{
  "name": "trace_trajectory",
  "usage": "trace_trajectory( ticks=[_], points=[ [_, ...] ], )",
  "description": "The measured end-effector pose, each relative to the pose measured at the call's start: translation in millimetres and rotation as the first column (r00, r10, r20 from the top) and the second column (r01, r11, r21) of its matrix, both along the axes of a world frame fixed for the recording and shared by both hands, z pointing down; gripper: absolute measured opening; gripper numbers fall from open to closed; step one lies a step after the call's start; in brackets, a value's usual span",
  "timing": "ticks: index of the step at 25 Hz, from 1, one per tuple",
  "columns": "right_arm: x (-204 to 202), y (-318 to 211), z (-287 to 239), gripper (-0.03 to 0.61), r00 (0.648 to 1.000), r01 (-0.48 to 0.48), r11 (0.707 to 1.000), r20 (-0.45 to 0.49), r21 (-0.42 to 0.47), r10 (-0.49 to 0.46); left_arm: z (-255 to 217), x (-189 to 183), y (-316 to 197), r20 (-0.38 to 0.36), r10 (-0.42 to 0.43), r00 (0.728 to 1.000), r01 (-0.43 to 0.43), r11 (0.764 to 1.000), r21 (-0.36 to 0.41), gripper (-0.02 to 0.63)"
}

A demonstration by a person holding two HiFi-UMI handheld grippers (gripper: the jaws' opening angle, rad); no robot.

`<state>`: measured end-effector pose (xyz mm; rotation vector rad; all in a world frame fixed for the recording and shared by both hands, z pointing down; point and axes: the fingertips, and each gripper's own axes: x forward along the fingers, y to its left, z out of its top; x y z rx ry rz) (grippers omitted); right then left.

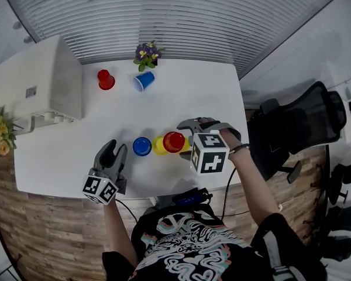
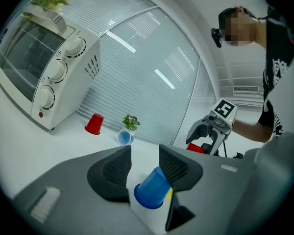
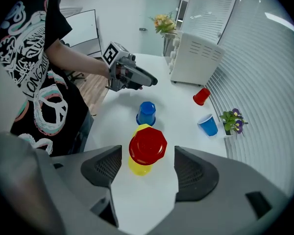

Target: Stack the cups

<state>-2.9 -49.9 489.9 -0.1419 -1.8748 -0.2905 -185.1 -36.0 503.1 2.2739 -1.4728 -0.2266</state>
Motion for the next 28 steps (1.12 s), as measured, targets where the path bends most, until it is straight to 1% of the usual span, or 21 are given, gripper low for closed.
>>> trace_trajectory(
  ticks=[2, 3, 5, 6, 8, 10, 12, 13, 15, 19, 21, 23, 24, 28],
  points=[
    [3.5, 2.2, -6.9, 0.337, 0.998, -0.038, 0.999, 0.057, -0.025, 0.040, -3.6, -2.9, -3.8, -0.005, -0.005, 1.000, 0.005, 1.000, -0.002, 0.164],
    [5.2, 3.9, -11.5, 0.337, 0.993, -0.064, 0.997, 0.098, -0.051, 0.069, -3.1, -6.0, -7.9, -0.008, -0.014, 1.000, 0.014, 1.000, -0.016, 0.164],
    [6.5, 8.8, -23.3, 0.337, 0.967, -0.120, 0.983, 0.206, -0.140, 0.148, 3.1, -13.9, -19.5, 0.004, -0.037, 0.999, 0.037, 0.997, -0.070, 0.152],
    [6.4, 11.4, -28.5, 0.337, 0.945, -0.144, 0.970, 0.262, -0.193, 0.193, 7.1, -17.9, -25.9, 0.018, -0.045, 0.999, 0.047, 0.994, -0.100, 0.138],
    [8.1, 14.1, -35.2, 0.337, 0.895, -0.183, 0.945, 0.351, -0.272, 0.275, 10.7, -25.2, -39.2, 0.050, -0.055, 0.997, 0.062, 0.989, -0.134, 0.138],
    [13.6, 12.7, -39.9, 0.336, 0.848, -0.221, 0.927, 0.410, -0.304, 0.336, 7.1, -32.7, -54.9, 0.094, -0.074, 0.993, 0.085, 0.988, -0.126, 0.146],
    [21.1, 8.7, -45.2, 0.336, 0.797, -0.259, 0.909, 0.458, -0.327, 0.392, 3.2, -41.3, -75.3, 0.161, -0.105, 0.981, 0.123, 0.987, -0.106, 0.155],
    [25.1, 6.5, -47.4, 0.334, 0.772, -0.278, 0.899, 0.478, -0.340, 0.419, 2.9, -45.8, -86.7, 0.199, -0.118, 0.973, 0.140, 0.985, -0.102, 0.172],
    [33.0, 3.1, -49.5, 0.333, 0.730, -0.309, 0.881, 0.504, -0.359, 0.462, 4.5, -54.0, -110.0, 0.262, -0.135, 0.956, 0.167, 0.980, -0.105, 0.218],
    [48.0, -1.0, -46.1, 0.330, 0.675, -0.351, 0.848, 0.520, -0.398, 0.524, 11.2, -74.6, -153.7, 0.336, -0.197, 0.921, 0.247, 0.962, -0.116, 0.249],
    [51.7, -4.2, -43.2, 0.327, 0.631, -0.367, 0.823, 0.533, -0.434, 0.563, 16.1, -87.9, -172.3, 0.346, -0.231, 0.910, 0.288, 0.950, -0.124, 0.256],
    [53.9, -6.7, -40.1, 0.319, 0.585, -0.376, 0.797, 0.546, -0.473, 0.600, 20.2, -99.8, -187.2, 0.341, -0.259, 0.904, 0.318, 0.939, -0.130, 0.264],
    [56.2, -7.9, -38.5, 0.319, 0.568, -0.380, 0.786, 0.547, -0.488, 0.614, 23.0, -103.1, -194.2, 0.341, -0.268, 0.901, 0.328, 0.935, -0.132, 0.264],
    [68.3, -16.7, -25.9, 0.314, 0.529, -0.401, 0.746, 0.530, -0.532, 0.663, 40.0, -108.0, -218.7, 0.371, -0.274, 0.887, 0.348, 0.925, -0.150, 0.264]
  ],
)
